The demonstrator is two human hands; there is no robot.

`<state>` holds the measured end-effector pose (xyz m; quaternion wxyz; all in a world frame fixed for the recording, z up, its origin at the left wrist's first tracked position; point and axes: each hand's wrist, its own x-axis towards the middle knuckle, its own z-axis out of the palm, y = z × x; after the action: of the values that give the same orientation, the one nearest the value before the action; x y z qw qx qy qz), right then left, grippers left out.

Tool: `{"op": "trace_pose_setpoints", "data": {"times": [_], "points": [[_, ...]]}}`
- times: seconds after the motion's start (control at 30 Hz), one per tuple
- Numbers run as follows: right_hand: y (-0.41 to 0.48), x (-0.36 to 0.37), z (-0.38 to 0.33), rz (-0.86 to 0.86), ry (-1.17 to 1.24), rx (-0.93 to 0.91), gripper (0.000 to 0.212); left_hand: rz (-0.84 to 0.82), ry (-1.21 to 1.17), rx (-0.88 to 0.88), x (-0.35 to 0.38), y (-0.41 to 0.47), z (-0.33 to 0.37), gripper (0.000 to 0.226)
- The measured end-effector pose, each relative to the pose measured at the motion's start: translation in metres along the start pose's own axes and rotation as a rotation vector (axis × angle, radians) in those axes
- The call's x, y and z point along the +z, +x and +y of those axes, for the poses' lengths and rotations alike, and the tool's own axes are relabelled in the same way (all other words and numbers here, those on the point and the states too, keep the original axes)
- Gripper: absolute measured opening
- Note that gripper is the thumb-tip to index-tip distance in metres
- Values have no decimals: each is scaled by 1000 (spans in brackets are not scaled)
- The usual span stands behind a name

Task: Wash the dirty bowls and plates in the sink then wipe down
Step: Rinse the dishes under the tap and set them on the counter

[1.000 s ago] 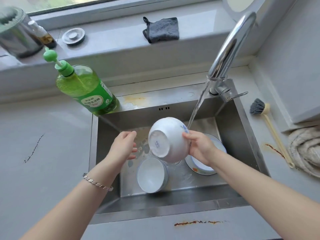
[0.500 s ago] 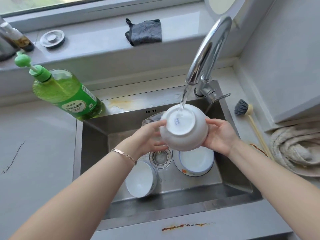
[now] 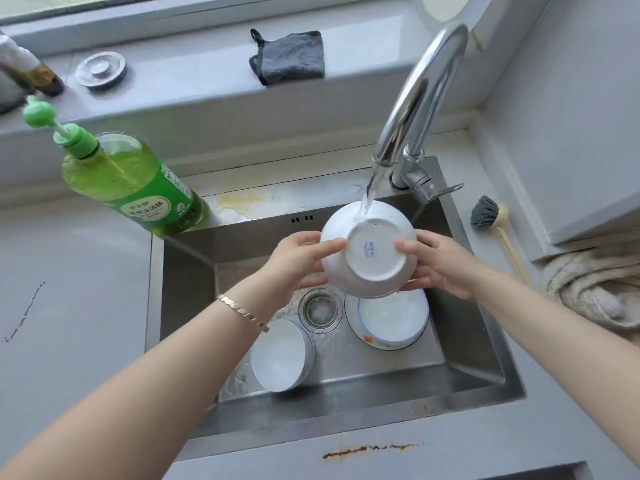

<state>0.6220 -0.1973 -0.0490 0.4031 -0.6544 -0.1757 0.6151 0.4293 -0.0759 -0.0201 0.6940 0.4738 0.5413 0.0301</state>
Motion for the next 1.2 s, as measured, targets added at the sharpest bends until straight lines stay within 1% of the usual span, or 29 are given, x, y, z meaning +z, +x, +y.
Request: {"op": "trace_pose_setpoints", "data": {"times": [0.03,0.13,0.23,0.33,0.4,0.47,0.53,0.63,0.67,0.7,0.73,0.77,0.8,0.83,0.87,0.9,0.93,0.97,1.0,1.03,1.07,1.1,1.13,1.2], "points": [[5,5,-2,25,-19,-24,47,40,-31,4,-6,-3,-1,53],[21,21,-10,106,-61,-103,35,134,-69,15,-27,-11,-4,39],[32,36,-20,127,-97,-165,44,200,-31,1,-44,-18,-9,32],[34,44,-28,119,-191,-260,41,258,-32,-32,-56,-20,-14,30],[28,43,-30,116,-232,-304,44,272,-53,-50,-57,-20,-16,29],[16,38,-29,122,-300,-349,48,245,-119,-74,-51,-23,-14,28],[1,32,-26,128,-404,-414,49,152,-190,-126,-41,-26,-9,33],[-23,24,-16,182,-538,-501,58,-59,-192,-255,-22,-27,-1,59],[-29,22,-11,202,-599,-550,61,-114,-191,-291,-15,-26,1,63],[-35,21,-6,214,-676,-621,63,-144,-202,-317,-9,-25,2,61],[-40,20,0,214,-752,-714,64,-156,-222,-331,-3,-26,3,52],[-42,19,8,204,-810,-803,65,-157,-246,-334,2,-27,4,38],[-44,17,16,186,-833,-846,66,-147,-273,-325,7,-28,2,24],[-46,17,22,158,-812,-832,68,-137,-297,-307,10,-28,-1,18],[-47,15,28,129,-740,-767,74,-119,-302,-271,12,-28,-5,20],[-49,16,31,104,-616,-663,82,-90,-281,-216,13,-27,-11,27],[-48,17,33,86,-441,-522,90,-55,-243,-142,13,-27,-16,33],[-48,19,35,67,-212,-365,98,-29,-201,-61,13,-27,-20,37],[-45,21,36,25,54,-202,104,-13,-162,18,13,-27,-22,40],[-42,24,37,-56,298,-55,106,-8,-134,90,12,-27,-24,42],[-38,27,39,-138,462,41,104,-13,-116,156,11,-28,-26,43],[-34,29,42,-193,548,79,98,-29,-111,215,9,-28,-27,45],[-31,33,46,-208,591,60,90,-53,-116,267,7,-28,-27,47],[-26,42,48,-136,622,-50,64,-92,-136,337,1,-26,-26,51]]}}
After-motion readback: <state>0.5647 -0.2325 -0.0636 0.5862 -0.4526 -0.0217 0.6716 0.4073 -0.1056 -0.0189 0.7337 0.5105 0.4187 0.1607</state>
